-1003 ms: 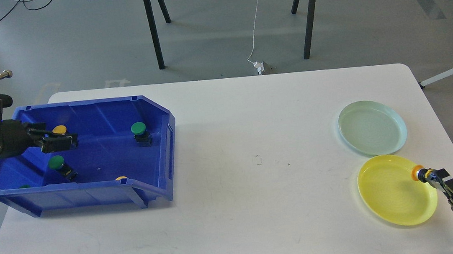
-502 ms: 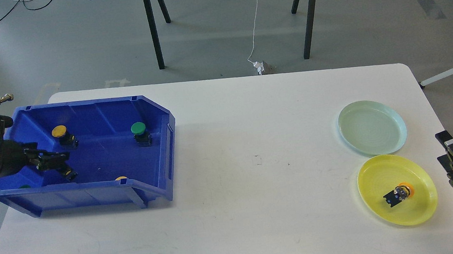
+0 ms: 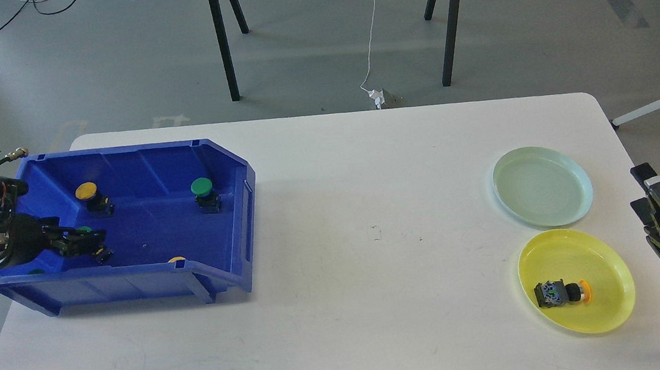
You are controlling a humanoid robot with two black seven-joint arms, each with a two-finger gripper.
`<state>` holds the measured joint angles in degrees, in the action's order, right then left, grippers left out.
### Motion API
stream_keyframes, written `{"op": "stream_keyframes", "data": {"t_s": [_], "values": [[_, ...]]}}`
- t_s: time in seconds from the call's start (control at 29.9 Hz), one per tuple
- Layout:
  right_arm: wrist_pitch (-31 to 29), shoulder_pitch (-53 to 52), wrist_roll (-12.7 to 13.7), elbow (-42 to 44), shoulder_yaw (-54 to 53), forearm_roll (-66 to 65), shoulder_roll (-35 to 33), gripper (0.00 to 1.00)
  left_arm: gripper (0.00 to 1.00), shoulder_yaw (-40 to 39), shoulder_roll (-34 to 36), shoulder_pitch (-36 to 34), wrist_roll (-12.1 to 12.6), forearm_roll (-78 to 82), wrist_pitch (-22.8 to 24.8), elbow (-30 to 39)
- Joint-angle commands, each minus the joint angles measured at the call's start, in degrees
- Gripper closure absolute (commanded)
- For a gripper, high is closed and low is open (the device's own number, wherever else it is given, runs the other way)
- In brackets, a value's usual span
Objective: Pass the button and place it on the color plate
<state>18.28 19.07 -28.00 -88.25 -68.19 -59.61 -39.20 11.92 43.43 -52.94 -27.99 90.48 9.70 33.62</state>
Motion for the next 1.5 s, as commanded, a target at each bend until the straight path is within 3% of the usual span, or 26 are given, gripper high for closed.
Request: {"op": "stream_keyframes", "data": {"t_s": [0.0,1.04,1.1,1.27,1.47], "values": [[0.0,0.1,0.0,0.0,0.0,0.0,0.0,0.02,0.00,0.0,-0.3,0.0,0.0,0.0,0.1,0.0],[0.0,0.8,0.0,-0.1,0.6,0.0,0.2,0.02,0.03,0.0,-3.4,1.5,0.0,-0.6,0.3,-3.7],[0.0,0.8,0.0,-0.1,0.6,0.0,0.2,0.02,0.08,0.0,-3.4,1.5,0.0,-0.6,0.3,-3.7],[0.0,0.8,0.0,0.0,0.8,0.0,0.2,0.02,0.33,0.0,-3.3,1.7,0.0,0.0,0.1,-3.7],[0.0,0.9,0.0,0.0,0.8,0.0,0.2,0.02,0.39,0.0,-3.3,1.8,0.0,0.2,0.1,-3.7]]}}
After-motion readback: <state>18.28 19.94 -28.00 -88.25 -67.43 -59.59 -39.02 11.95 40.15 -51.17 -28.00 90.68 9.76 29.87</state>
